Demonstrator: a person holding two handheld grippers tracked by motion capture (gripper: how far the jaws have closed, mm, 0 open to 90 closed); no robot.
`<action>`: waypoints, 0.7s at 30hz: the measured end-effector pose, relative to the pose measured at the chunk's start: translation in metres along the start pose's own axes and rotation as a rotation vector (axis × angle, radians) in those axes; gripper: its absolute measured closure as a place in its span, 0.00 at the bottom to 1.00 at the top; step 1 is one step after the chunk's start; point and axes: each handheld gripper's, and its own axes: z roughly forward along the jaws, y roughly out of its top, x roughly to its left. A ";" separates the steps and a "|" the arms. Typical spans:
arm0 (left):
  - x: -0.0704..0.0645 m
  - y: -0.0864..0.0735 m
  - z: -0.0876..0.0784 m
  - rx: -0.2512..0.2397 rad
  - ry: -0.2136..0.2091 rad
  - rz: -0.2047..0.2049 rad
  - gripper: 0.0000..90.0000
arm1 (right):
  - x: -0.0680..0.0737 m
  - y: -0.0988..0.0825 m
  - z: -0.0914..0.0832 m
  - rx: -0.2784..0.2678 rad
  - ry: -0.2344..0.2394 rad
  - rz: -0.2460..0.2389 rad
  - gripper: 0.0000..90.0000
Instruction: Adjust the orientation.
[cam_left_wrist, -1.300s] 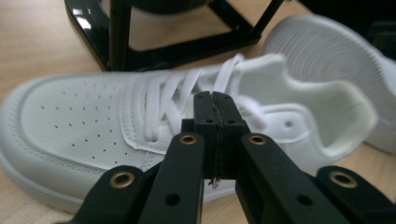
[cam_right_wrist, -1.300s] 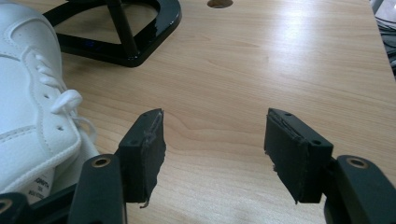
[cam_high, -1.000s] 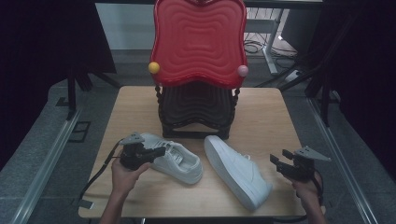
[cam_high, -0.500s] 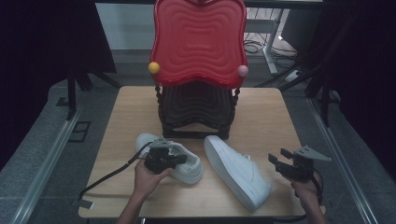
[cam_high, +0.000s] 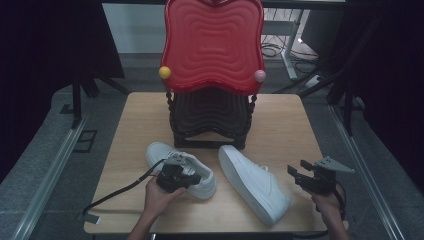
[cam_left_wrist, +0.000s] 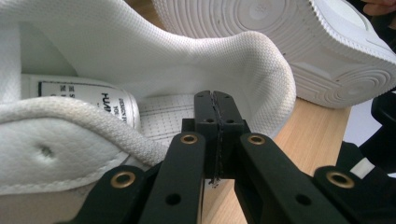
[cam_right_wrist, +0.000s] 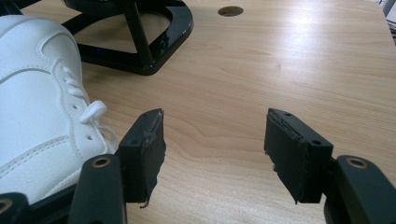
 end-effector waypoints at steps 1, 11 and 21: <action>-0.002 -0.002 -0.003 0.011 0.009 0.006 1.00 | 0.000 0.000 0.000 0.001 0.000 0.001 0.43; -0.009 -0.026 -0.031 0.040 0.038 0.005 1.00 | -0.003 0.002 -0.007 -0.017 0.000 0.017 0.43; -0.012 -0.028 -0.047 -0.044 0.035 -0.002 0.86 | 0.014 0.013 -0.011 -0.072 0.058 -0.031 0.47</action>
